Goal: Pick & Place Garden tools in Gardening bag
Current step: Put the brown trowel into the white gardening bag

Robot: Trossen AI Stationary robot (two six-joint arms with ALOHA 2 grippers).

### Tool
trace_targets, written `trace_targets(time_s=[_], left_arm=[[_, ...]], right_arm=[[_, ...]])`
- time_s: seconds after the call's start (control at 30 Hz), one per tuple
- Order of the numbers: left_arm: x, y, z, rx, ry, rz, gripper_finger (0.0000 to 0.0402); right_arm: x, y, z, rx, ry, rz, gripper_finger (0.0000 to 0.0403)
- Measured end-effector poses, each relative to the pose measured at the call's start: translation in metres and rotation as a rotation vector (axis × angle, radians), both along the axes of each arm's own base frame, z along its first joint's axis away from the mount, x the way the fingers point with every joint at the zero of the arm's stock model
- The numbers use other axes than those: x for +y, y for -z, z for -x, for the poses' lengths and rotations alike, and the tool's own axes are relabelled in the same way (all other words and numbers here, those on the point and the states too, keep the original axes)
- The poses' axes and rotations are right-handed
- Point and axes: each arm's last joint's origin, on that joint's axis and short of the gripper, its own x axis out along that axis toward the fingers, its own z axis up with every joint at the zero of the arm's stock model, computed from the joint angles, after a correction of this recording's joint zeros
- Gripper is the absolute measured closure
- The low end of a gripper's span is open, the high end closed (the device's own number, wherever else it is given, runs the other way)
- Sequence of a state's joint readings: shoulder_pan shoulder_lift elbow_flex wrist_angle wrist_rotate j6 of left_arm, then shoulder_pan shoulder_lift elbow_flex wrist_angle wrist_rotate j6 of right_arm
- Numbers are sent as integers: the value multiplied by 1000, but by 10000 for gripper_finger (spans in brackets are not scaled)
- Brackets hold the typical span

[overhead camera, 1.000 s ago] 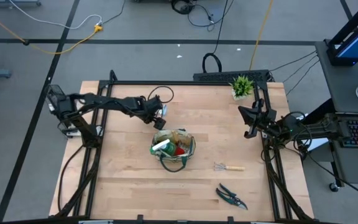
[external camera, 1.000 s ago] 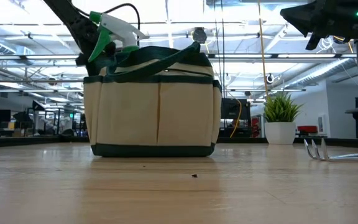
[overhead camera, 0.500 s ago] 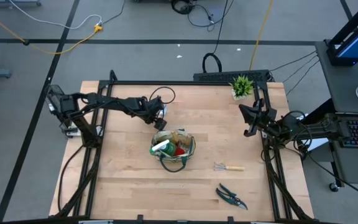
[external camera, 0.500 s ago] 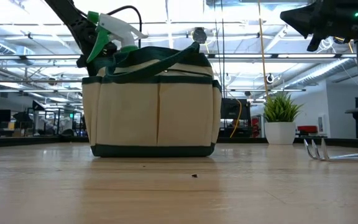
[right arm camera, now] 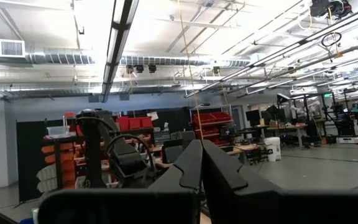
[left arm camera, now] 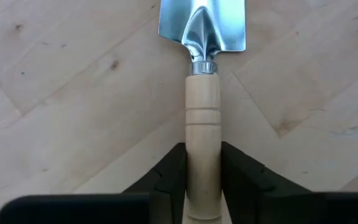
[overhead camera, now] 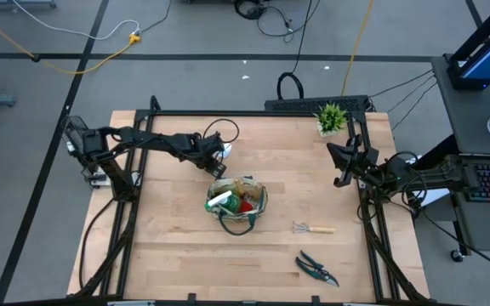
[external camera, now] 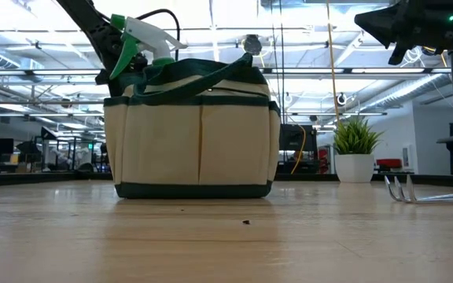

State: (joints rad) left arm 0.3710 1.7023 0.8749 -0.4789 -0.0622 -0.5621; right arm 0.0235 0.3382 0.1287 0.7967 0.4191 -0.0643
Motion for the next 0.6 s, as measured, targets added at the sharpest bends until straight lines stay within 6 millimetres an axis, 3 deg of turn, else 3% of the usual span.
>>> trace_targets(time_s=[0.33, 0.6], left_arm=[[1, 0, 4, 30, -19, 11, 326], [5, -22, 22, 58, -68, -51, 327]], right_arm=[[0, 0, 0, 0, 0, 1, 403], [0, 0, 0, 1, -1, 1, 403]])
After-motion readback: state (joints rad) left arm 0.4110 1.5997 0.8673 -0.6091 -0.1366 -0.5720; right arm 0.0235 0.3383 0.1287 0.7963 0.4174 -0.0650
